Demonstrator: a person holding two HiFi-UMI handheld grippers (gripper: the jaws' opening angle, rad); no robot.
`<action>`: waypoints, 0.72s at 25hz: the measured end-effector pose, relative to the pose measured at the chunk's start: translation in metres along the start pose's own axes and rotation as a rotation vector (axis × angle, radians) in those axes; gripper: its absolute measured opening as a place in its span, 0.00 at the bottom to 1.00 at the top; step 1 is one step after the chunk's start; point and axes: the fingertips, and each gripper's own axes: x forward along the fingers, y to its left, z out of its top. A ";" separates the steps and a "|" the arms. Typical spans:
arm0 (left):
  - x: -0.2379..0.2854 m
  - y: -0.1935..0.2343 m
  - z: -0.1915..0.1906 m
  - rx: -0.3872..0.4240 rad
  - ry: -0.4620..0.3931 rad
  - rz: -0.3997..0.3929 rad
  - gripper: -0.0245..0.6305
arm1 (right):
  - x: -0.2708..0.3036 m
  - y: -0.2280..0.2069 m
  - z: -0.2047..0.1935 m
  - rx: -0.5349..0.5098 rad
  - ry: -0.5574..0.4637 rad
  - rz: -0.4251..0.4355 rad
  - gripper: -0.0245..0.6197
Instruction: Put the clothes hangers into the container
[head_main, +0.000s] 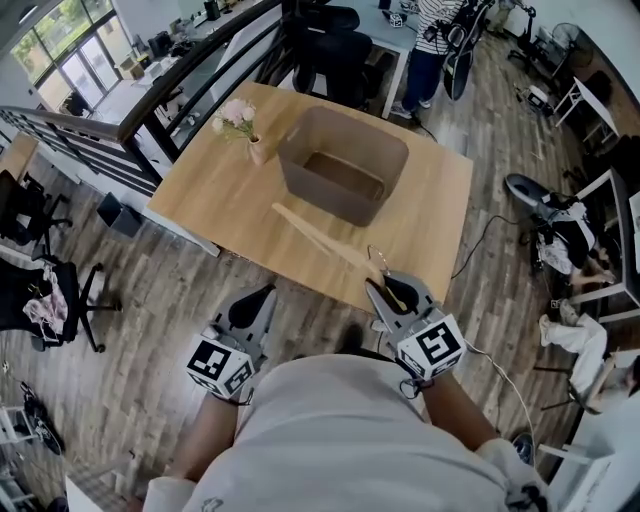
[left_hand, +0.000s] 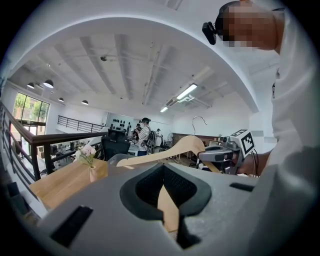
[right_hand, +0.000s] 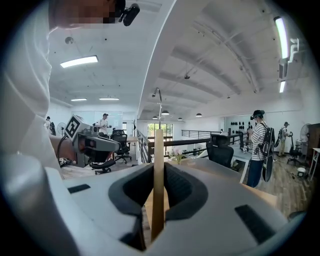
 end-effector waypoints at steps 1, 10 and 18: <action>0.009 0.000 0.002 0.003 -0.002 0.004 0.05 | 0.001 -0.008 0.000 -0.005 -0.001 0.006 0.13; 0.089 -0.019 0.010 0.011 0.002 0.018 0.05 | -0.008 -0.086 -0.003 -0.045 -0.027 0.030 0.13; 0.142 -0.041 0.000 0.013 0.031 0.029 0.05 | -0.031 -0.139 -0.023 -0.019 0.003 0.043 0.13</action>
